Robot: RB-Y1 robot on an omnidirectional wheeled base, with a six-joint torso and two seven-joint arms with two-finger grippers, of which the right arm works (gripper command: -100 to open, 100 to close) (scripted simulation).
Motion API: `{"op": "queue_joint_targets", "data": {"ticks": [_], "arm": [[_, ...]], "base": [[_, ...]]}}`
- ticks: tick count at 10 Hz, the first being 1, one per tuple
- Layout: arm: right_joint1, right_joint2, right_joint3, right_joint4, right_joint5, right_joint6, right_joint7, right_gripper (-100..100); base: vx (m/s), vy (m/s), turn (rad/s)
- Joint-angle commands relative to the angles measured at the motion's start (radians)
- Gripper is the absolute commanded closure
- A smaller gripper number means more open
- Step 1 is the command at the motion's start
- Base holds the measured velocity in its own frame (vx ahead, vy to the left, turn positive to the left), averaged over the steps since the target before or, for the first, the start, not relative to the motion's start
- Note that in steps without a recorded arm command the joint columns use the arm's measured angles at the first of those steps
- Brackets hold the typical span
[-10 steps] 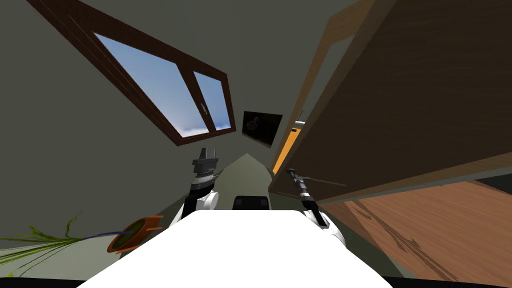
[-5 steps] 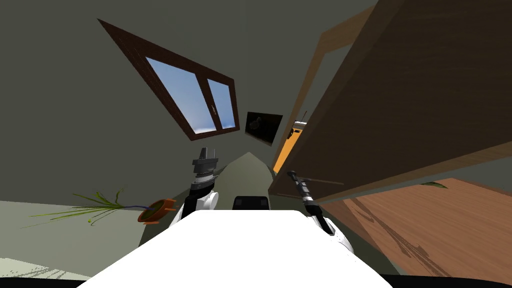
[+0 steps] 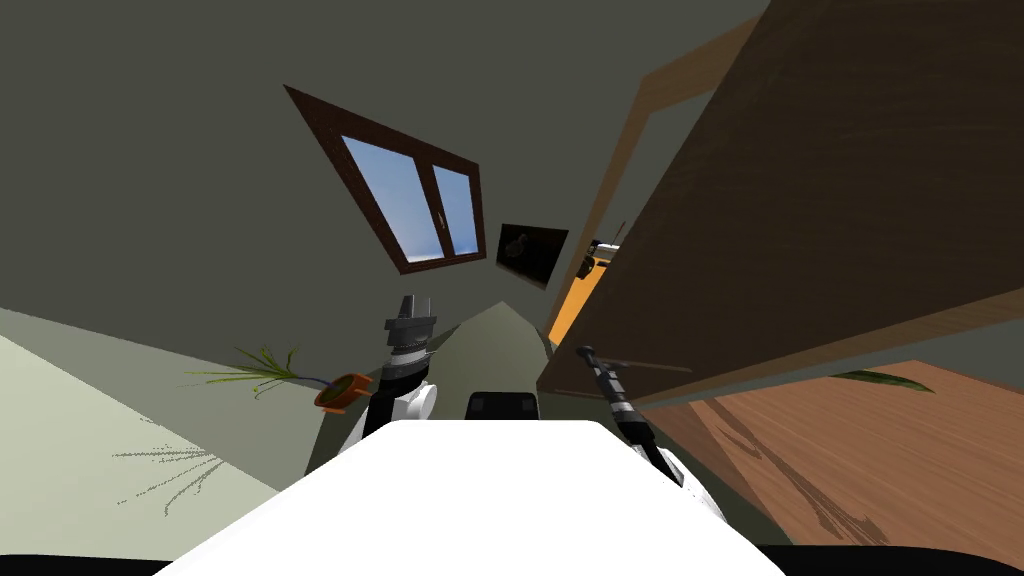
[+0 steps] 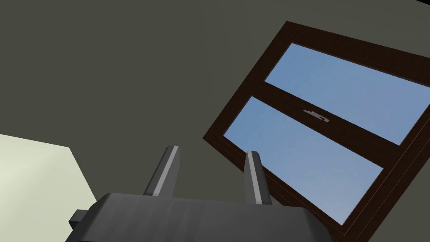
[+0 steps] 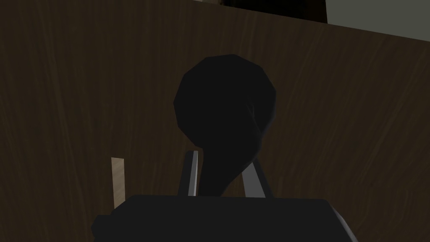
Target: Pull the door open
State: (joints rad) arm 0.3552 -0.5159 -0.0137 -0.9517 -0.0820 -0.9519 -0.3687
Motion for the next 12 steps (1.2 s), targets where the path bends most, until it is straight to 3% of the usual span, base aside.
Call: {"op": "queue_joint_targets", "data": {"ticks": [1, 2, 3, 12], "arm": [[0.008, -0.011, -0.001, 0.017, -0.001, -0.031, -0.005, 100], [0.016, -0.017, 0.001, 0.019, 0.0, -0.044, -0.01, 100], [0.011, -0.01, 0.004, 0.011, 0.001, -0.03, -0.008, 100], [0.024, -0.044, 0.023, 0.065, 0.012, -0.119, -0.037, 100]], "base": [[-0.144, -0.032, 0.117], [-0.173, -0.054, 0.124], [-0.075, -0.022, 0.038], [-0.188, -0.052, 0.134]]}}
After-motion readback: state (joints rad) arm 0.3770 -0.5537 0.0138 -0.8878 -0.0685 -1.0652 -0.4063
